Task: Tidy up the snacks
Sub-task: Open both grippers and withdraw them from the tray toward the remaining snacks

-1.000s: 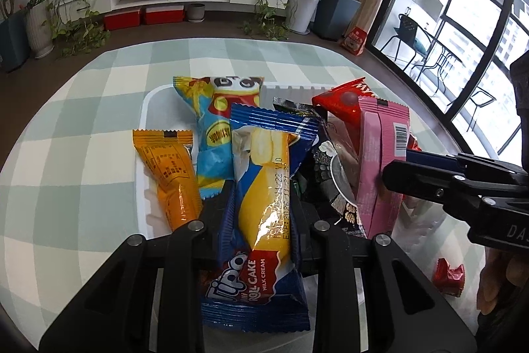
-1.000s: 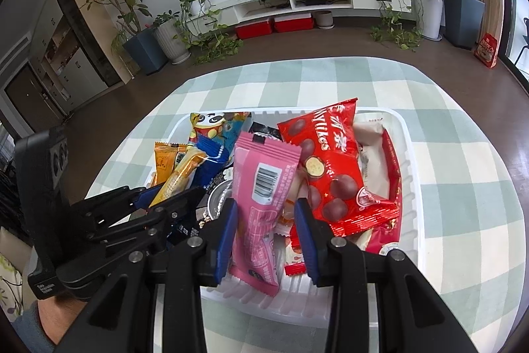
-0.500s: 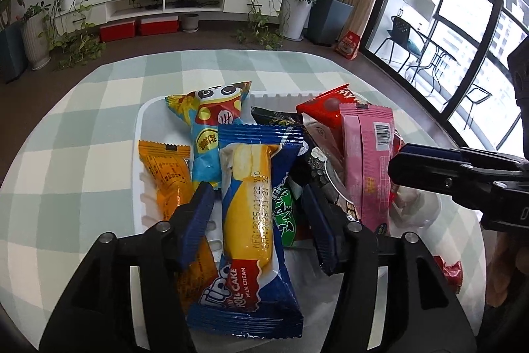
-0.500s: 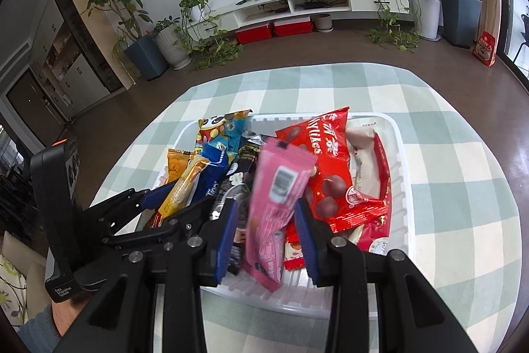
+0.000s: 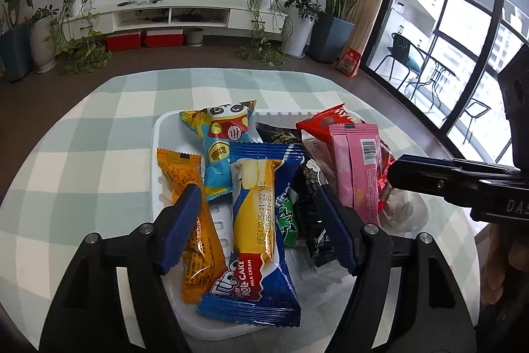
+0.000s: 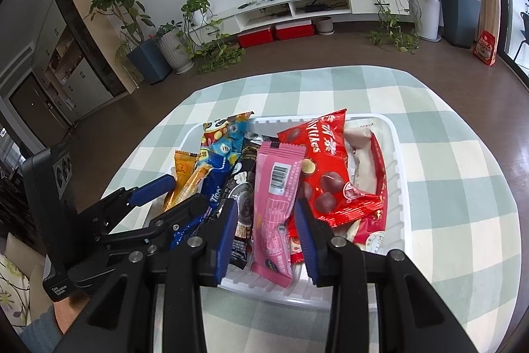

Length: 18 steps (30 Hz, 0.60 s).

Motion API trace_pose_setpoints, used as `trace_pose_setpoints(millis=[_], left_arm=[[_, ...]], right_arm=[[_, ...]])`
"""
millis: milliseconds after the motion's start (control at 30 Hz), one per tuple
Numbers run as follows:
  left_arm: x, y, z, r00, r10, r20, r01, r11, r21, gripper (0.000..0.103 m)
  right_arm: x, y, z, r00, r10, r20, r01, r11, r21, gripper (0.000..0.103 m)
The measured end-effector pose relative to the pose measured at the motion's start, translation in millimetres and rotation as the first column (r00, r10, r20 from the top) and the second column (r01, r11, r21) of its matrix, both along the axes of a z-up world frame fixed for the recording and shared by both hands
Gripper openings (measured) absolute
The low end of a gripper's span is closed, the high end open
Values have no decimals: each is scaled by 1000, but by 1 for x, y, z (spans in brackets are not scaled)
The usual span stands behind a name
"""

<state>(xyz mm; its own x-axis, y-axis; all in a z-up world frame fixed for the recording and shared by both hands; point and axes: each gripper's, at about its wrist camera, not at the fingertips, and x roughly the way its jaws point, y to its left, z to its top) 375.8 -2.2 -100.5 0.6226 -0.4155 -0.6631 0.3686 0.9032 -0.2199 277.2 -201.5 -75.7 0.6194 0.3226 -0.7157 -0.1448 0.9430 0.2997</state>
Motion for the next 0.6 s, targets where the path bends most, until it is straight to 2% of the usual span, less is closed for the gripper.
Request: trace_pose_setpoints(millis=[100, 200, 267, 333, 433, 533, 600], left_arm=[[-4, 6, 7, 1000, 16, 17, -15, 1000, -8, 77], [-10, 16, 17, 999, 39, 34, -38, 999, -27, 78], [-19, 24, 24, 997, 50, 52, -48, 998, -41, 85], [-33, 32, 31, 996, 54, 71, -51, 997, -50, 96], [-57, 41, 34, 996, 55, 70, -50, 997, -64, 102], [-89, 43, 33, 997, 47, 66, -44, 998, -45, 103], [-111, 43, 30, 997, 53, 54, -52, 998, -24, 103]], right_arm=[[-4, -2, 4, 1000, -3, 9, 3, 1000, 12, 39], [-10, -4, 10, 1000, -1, 25, 1, 1000, 17, 39], [-15, -7, 14, 999, 1, 35, -2, 1000, 17, 40], [-23, -13, 18, 999, -9, 47, 8, 1000, 27, 53], [-37, -30, 23, 998, -36, 55, 33, 997, 70, 68], [-54, -43, 23, 998, -49, 41, 45, 995, 93, 79], [-68, -50, 20, 998, -48, 28, 45, 995, 87, 82]])
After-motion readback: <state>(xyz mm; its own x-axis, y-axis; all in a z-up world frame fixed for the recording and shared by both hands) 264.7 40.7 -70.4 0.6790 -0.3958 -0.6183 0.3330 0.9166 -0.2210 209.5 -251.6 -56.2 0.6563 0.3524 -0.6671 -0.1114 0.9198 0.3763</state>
